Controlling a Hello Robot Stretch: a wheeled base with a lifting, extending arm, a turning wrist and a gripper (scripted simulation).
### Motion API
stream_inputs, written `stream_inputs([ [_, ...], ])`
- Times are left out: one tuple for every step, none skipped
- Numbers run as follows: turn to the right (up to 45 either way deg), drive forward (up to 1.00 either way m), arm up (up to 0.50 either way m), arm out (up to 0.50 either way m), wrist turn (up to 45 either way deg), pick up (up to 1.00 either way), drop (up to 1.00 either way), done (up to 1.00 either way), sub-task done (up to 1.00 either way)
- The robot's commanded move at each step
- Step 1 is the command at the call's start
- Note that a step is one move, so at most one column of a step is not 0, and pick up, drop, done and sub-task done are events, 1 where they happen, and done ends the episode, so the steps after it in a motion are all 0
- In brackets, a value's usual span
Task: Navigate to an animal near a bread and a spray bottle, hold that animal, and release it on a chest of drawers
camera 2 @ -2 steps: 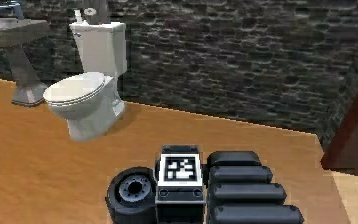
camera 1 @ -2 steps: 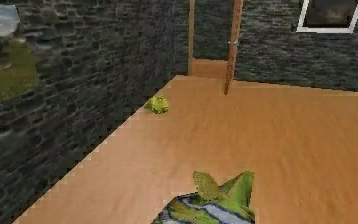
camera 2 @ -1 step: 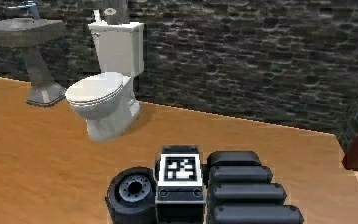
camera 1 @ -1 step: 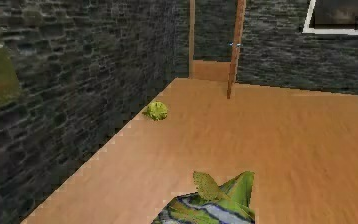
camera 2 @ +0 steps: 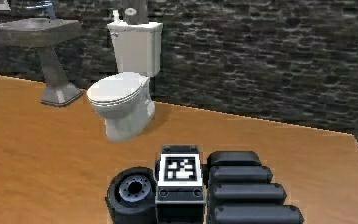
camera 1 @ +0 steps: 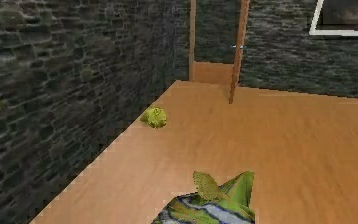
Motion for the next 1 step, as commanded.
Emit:
stream_inputs([
  [3.0,0.00,0.00,0.00,0.0,0.00,0.00,0.00,0.00],
])
